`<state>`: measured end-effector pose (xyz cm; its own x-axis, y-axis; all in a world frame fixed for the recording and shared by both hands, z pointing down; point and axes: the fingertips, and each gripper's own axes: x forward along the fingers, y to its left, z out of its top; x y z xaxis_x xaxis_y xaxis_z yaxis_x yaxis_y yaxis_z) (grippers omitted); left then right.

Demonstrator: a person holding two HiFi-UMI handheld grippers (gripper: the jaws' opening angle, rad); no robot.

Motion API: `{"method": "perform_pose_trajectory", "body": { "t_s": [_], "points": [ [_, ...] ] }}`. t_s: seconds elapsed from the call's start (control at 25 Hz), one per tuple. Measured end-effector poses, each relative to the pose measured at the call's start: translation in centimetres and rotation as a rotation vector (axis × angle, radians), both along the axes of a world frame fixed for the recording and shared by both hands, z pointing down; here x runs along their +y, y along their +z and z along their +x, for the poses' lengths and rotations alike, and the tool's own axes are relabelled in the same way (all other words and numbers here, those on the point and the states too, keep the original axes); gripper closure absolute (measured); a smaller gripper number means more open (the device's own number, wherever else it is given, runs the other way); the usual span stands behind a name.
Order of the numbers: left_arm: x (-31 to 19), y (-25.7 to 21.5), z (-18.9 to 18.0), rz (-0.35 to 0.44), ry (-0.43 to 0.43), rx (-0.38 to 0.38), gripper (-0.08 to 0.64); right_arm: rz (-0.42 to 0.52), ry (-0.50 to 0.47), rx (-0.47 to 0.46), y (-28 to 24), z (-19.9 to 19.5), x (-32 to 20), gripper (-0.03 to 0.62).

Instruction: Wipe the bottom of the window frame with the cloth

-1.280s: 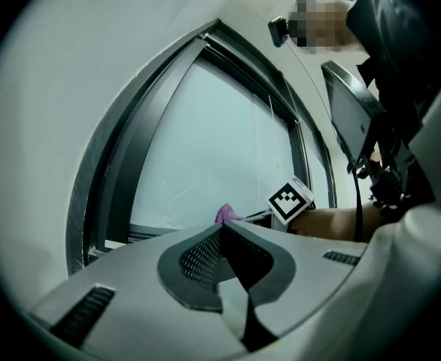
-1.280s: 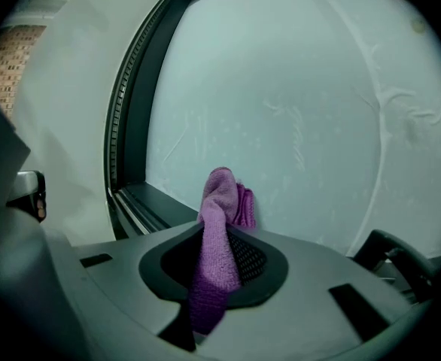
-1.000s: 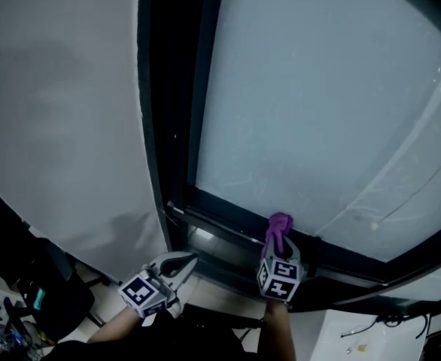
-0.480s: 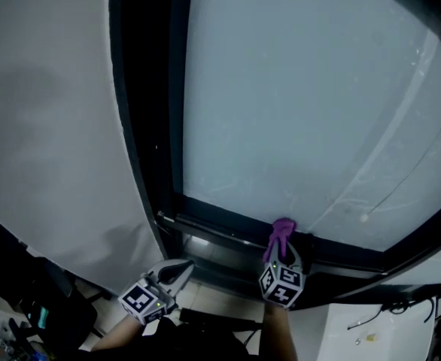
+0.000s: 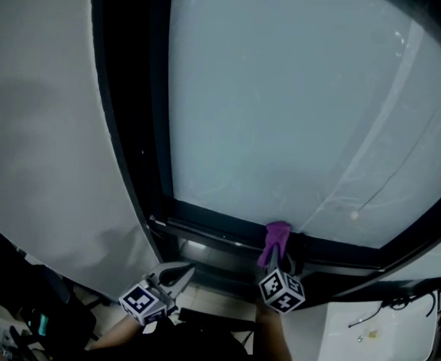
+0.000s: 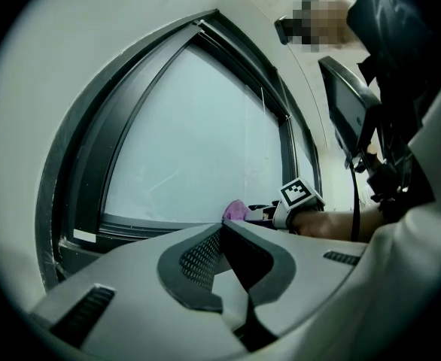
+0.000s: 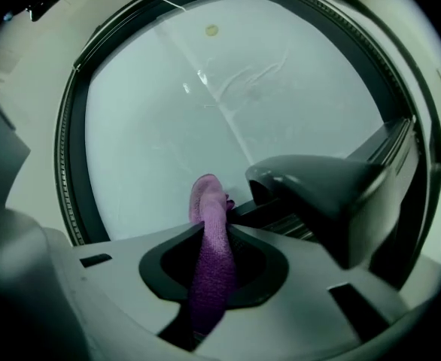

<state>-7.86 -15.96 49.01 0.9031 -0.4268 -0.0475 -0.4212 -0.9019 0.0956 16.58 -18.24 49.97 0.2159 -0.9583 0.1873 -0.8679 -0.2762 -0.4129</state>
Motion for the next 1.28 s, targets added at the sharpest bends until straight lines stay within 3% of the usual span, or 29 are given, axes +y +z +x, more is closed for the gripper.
{"method": "perform_pose_trajectory", "body": {
  "t_s": [0.32,0.56,0.8,1.04,1.28],
  "points": [
    [0.7,-0.1,2.8,0.007,0.075,-0.02,0.56,0.052,0.096,-0.02,0.7,2.4,2.9,0.526],
    [1.2,-0.1,4.7,0.013,0.122,-0.03,0.56,0.012,0.073,0.068,0.7,3.8,3.8,0.526],
    [1.7,-0.1,6.3,0.014,0.139,-0.042,0.56,-0.069,0.06,0.296,0.3,5.5,4.8,0.525],
    [2.1,-0.4,8.1,0.017,0.145,-0.038,0.56,-0.131,0.036,0.463,-0.1,8.1,5.1,0.526],
    [1.9,-0.5,9.2,0.017,0.108,-0.043,0.56,-0.184,-0.054,0.602,-1.0,8.5,4.5,0.526]
  ]
}}
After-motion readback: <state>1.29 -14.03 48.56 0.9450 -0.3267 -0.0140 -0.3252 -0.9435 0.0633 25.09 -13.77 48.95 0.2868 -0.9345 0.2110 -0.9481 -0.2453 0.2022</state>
